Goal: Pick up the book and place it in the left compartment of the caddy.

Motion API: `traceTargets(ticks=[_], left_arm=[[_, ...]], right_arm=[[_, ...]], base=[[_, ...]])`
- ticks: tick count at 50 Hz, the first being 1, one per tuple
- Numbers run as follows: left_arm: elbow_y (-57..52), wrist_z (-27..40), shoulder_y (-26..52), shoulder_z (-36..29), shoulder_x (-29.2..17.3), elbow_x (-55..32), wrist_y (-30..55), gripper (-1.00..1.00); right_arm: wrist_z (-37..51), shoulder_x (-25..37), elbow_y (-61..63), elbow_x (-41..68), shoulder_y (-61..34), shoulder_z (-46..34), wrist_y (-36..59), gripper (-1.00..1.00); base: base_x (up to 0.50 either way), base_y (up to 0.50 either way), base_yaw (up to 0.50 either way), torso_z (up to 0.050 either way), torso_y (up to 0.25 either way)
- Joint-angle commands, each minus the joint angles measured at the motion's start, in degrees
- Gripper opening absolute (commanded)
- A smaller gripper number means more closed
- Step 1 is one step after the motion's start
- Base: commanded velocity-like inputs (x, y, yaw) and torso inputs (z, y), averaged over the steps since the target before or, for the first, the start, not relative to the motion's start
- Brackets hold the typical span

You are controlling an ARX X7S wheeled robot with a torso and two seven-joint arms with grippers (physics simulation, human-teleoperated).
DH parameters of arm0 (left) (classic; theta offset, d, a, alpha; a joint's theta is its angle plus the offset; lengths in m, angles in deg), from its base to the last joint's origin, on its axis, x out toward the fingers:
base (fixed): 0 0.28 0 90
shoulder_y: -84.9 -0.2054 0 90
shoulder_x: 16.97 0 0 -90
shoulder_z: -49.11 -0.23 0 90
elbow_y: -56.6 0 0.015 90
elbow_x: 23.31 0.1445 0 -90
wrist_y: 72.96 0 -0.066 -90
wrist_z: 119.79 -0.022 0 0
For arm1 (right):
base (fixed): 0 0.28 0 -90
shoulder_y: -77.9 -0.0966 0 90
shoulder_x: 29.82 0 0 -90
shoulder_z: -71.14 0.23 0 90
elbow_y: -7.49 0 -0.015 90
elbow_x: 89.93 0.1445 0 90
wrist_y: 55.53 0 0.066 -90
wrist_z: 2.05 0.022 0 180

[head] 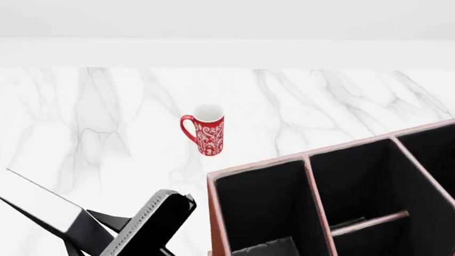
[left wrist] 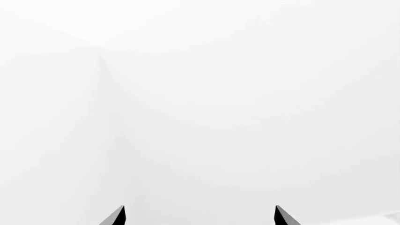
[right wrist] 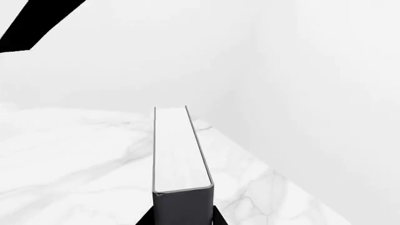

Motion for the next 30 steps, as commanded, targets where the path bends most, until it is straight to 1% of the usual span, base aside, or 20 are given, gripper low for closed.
traceTargets(ticks=[1, 6, 9, 23, 26, 30], left_arm=[[-0.08, -0.55, -0.75, 1.20, 1.39, 0.00, -0.54, 1.00], [-0.08, -0.51, -0.86, 1.28, 1.39, -0.22, -0.69, 1.00], [-0.08, -0.41, -1.14, 1.39, 1.39, -0.37, -1.02, 1.00], [-0.08, -0.03, -2.07, 2.17, 1.39, -1.33, -2.50, 1.00], [-0.08, -0.03, -2.09, 2.13, 1.39, -1.31, -2.56, 1.00], [-0.08, 0.01, -2.13, 1.94, 1.39, -1.23, -2.59, 1.00]], right_arm=[[3.95, 3.00, 10.01, -1.42, -1.66, 5.16, 2.07, -1.00], [5.39, 4.27, 12.25, -0.80, -2.03, 6.20, 2.74, -1.00], [7.90, 4.79, 13.65, -0.63, -2.24, 7.34, 3.71, -1.00], [14.54, 7.70, 19.64, 6.32, -4.01, 13.39, 6.49, -1.00], [17.40, 8.42, 21.08, 9.07, -4.66, 14.94, 8.40, -1.00], [19.46, 9.70, 22.78, 13.25, -4.92, 17.81, 8.06, -1.00]], base=[[0.00, 0.00, 0.00, 0.000, 0.000], [0.00, 0.00, 0.00, 0.000, 0.000], [0.00, 0.00, 0.00, 0.000, 0.003], [0.00, 0.00, 0.00, 0.000, 0.001], [0.00, 0.00, 0.00, 0.000, 0.003], [0.00, 0.00, 0.00, 0.000, 0.000]])
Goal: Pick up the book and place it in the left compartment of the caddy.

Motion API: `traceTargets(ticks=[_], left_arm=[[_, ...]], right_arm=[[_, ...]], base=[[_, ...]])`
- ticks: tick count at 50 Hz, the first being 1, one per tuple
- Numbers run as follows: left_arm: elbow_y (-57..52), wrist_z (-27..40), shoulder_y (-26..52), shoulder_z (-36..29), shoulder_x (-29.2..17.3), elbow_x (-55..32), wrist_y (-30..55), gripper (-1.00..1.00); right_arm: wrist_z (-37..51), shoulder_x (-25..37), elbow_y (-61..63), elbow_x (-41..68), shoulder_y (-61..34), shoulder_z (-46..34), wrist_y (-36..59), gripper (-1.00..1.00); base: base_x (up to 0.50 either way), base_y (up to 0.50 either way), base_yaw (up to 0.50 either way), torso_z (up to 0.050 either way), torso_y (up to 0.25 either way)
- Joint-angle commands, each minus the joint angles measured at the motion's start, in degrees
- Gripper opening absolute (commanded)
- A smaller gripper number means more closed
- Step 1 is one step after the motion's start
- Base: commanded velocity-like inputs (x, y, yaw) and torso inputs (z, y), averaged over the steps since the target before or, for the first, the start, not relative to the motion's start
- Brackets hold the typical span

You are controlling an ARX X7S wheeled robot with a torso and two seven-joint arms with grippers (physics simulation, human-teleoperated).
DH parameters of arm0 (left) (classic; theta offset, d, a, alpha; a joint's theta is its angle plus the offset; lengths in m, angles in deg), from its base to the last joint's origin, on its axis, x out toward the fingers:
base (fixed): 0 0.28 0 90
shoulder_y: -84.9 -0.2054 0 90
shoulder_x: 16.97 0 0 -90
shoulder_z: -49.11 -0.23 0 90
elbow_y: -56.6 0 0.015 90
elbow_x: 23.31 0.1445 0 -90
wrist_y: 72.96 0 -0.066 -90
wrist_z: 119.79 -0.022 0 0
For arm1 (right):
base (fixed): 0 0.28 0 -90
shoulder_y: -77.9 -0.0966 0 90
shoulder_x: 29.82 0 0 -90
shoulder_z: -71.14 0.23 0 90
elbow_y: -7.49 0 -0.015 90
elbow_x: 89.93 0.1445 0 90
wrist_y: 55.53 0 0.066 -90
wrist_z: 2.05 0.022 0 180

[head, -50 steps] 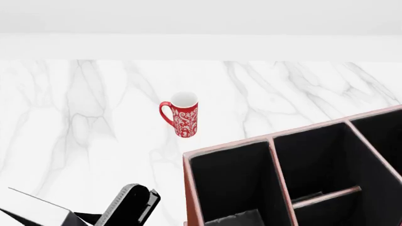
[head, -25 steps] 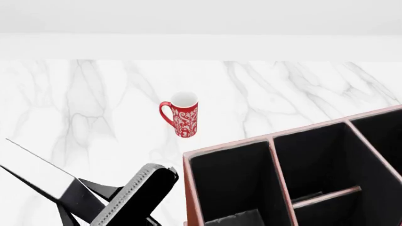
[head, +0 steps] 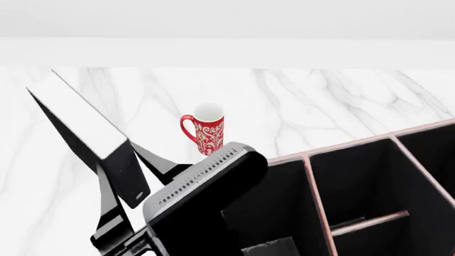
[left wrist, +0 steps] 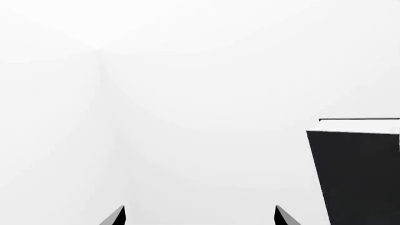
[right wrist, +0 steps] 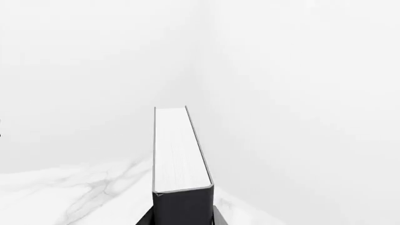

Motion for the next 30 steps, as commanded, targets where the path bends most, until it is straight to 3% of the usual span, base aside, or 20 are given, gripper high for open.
traceTargets(ticks=[1, 30], left_arm=[[-0.08, -0.64, -0.61, 1.41, 1.39, -0.01, -0.39, 1.00], [-0.08, -0.05, -1.21, 0.84, 1.39, 0.41, -1.11, 1.00]], right_arm=[[5.43, 1.96, 5.91, 5.18, -2.04, 8.89, 2.08, -1.00], [19.39, 17.34, 22.40, 8.34, 5.31, 16.56, -1.63, -1.00]], base=[[0.00, 0.00, 0.00, 0.000, 0.000], [0.00, 0.00, 0.00, 0.001, 0.001]])
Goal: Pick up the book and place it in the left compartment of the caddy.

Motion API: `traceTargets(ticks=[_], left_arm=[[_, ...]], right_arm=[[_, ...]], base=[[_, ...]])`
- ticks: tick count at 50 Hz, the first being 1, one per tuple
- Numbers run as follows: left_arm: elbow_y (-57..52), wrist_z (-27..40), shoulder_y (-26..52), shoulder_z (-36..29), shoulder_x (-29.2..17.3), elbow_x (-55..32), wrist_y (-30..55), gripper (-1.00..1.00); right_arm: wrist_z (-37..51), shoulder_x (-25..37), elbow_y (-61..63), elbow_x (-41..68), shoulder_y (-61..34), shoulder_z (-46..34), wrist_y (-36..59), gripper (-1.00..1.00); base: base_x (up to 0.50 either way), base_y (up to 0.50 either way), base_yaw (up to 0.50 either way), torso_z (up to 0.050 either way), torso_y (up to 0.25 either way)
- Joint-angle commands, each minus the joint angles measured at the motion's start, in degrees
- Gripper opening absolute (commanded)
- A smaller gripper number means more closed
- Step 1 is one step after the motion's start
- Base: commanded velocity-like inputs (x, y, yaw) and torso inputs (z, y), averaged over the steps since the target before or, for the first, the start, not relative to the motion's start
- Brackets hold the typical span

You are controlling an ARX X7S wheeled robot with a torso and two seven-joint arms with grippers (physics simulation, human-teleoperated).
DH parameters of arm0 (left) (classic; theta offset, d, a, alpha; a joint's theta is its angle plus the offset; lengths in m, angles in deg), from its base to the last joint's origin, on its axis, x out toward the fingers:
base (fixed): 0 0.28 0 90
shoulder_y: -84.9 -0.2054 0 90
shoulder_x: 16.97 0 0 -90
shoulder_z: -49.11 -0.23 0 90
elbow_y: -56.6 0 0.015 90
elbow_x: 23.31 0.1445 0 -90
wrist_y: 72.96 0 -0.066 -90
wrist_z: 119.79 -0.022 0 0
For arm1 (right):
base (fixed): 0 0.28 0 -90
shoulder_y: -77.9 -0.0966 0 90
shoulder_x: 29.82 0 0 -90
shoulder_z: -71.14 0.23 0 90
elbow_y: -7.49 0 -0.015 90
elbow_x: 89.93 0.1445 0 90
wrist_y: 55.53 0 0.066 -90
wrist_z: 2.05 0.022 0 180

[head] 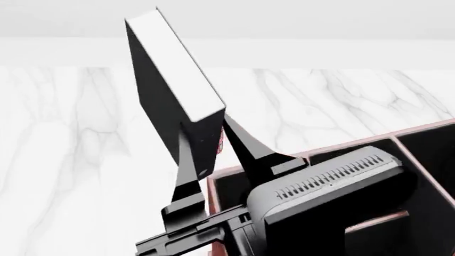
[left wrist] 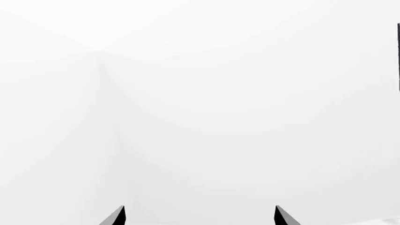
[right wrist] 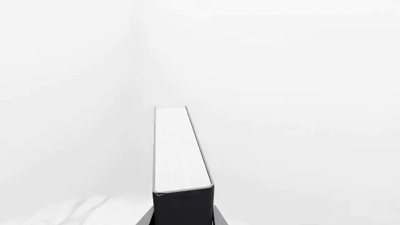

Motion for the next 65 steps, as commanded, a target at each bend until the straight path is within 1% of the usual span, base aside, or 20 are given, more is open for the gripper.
traceTargets(ticks=[1, 8, 13, 19, 29, 45, 65], left_arm=[[-0.09, -0.63, -0.49, 1.45, 1.39, 0.10, -0.25, 1.00], [-0.09, -0.71, -0.47, 1.79, 1.39, -0.35, -0.30, 1.00], [-0.09, -0.67, -0.56, 1.83, 1.39, -0.45, -0.37, 1.00], [-0.09, -0.70, -0.31, 1.48, 1.39, -0.06, 0.05, 1.00], [-0.09, -0.55, -0.76, 1.66, 1.39, -0.25, -0.54, 1.00], [-0.09, -0.61, -0.31, 1.08, 1.39, 0.41, -0.01, 1.00], [-0.09, -0.34, -0.81, 0.92, 1.39, 0.43, -0.59, 1.00]], right_arm=[[2.61, 4.72, 5.53, -1.45, 2.67, 6.47, -2.71, -1.00], [4.49, 8.71, 7.30, -1.58, 5.66, 8.36, -5.72, -1.00], [5.53, 12.18, 6.68, -2.90, 10.48, 9.86, -10.53, -1.00], [6.48, 15.35, 7.37, -3.84, 13.71, 10.88, -13.62, -1.00], [6.95, 17.41, 6.98, -6.19, 18.02, 10.89, -17.08, -1.00], [6.73, 17.85, 3.56, -9.29, 23.72, 9.52, -20.61, -1.00], [5.31, 14.92, -3.95, -10.94, 26.17, 8.10, -21.71, -1.00]], base=[[0.00, 0.00, 0.00, 0.000, 0.000], [0.00, 0.00, 0.00, 0.000, 0.001], [0.00, 0.00, 0.00, 0.000, 0.002], [0.00, 0.00, 0.00, 0.000, 0.000], [0.00, 0.00, 0.00, 0.000, 0.001], [0.00, 0.00, 0.00, 0.001, 0.001], [0.00, 0.00, 0.00, 0.000, 0.001]])
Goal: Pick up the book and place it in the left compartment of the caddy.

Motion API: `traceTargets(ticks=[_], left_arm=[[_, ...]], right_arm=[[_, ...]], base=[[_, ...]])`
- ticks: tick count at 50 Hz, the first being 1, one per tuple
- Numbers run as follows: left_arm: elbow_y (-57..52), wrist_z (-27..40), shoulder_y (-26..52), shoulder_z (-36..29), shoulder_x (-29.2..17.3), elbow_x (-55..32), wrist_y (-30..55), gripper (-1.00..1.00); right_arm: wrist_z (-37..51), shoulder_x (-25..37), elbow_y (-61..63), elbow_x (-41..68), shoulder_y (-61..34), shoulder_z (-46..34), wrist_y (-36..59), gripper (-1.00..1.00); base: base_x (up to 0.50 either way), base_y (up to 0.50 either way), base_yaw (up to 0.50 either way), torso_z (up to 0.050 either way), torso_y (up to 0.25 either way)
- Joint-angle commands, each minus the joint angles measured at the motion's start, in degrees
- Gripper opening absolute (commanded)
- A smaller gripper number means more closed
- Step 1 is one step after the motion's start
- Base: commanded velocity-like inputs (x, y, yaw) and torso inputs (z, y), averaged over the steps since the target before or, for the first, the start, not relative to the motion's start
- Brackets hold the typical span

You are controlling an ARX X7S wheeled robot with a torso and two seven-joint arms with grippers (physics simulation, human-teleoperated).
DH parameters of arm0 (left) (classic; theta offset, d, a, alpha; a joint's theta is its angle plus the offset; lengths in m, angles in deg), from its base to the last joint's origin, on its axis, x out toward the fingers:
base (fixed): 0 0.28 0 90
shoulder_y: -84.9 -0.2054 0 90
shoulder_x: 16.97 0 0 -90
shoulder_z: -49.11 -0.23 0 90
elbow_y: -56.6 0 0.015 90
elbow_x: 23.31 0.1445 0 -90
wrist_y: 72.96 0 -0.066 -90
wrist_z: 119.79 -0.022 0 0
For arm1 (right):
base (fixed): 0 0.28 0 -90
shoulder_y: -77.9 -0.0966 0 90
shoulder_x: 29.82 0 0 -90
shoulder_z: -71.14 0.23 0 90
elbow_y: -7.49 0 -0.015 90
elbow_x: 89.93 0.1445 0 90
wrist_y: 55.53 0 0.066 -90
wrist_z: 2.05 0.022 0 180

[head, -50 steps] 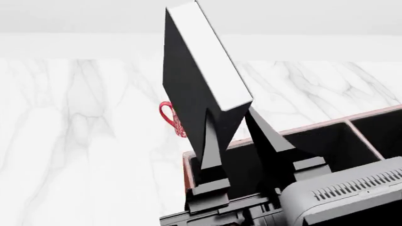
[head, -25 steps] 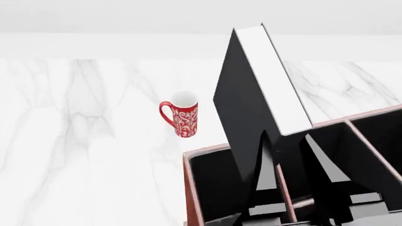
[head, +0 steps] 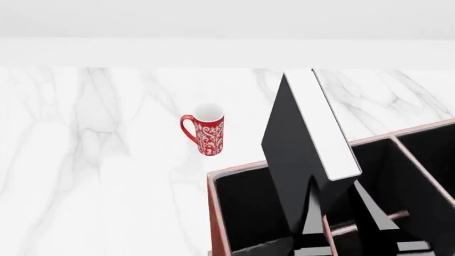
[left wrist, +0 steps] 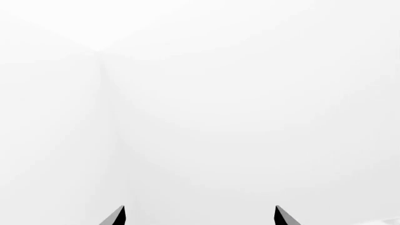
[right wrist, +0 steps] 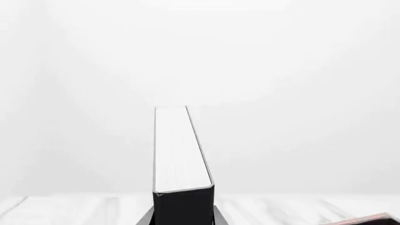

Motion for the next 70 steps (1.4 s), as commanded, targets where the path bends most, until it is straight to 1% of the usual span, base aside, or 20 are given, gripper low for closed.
traceTargets(ticks=[1, 22, 36, 52, 70], left_arm=[[-0.08, -0.74, -0.44, 1.15, 1.39, 0.42, -0.08, 1.00], [-0.08, -0.92, -0.11, 1.33, 1.39, 0.13, 0.19, 1.00], [-0.08, -0.64, -0.57, 1.61, 1.39, -0.13, -0.41, 1.00], [-0.08, -0.54, -0.68, 1.60, 1.39, -0.03, -0.54, 1.00], [-0.08, -0.55, -0.47, 1.40, 1.39, 0.20, -0.38, 1.00]], right_arm=[[-2.16, -2.23, -3.71, -2.79, -0.05, 2.73, -0.68, -1.00], [-2.28, -2.72, -6.24, -4.21, 3.24, 1.78, -2.49, -1.00], [-3.86, -4.38, -9.26, -4.04, 4.06, 0.80, -2.70, -1.00], [-5.91, -7.07, -15.53, -3.15, 4.02, 0.33, -2.74, -1.00], [-7.32, -9.03, -18.92, -3.50, 3.90, -0.96, -1.04, -1.00]], base=[[0.00, 0.00, 0.00, 0.000, 0.000], [0.00, 0.00, 0.00, 0.000, 0.001], [0.00, 0.00, 0.00, 0.000, 0.001], [0.00, 0.00, 0.00, 0.001, 0.001], [0.00, 0.00, 0.00, 0.000, 0.002]])
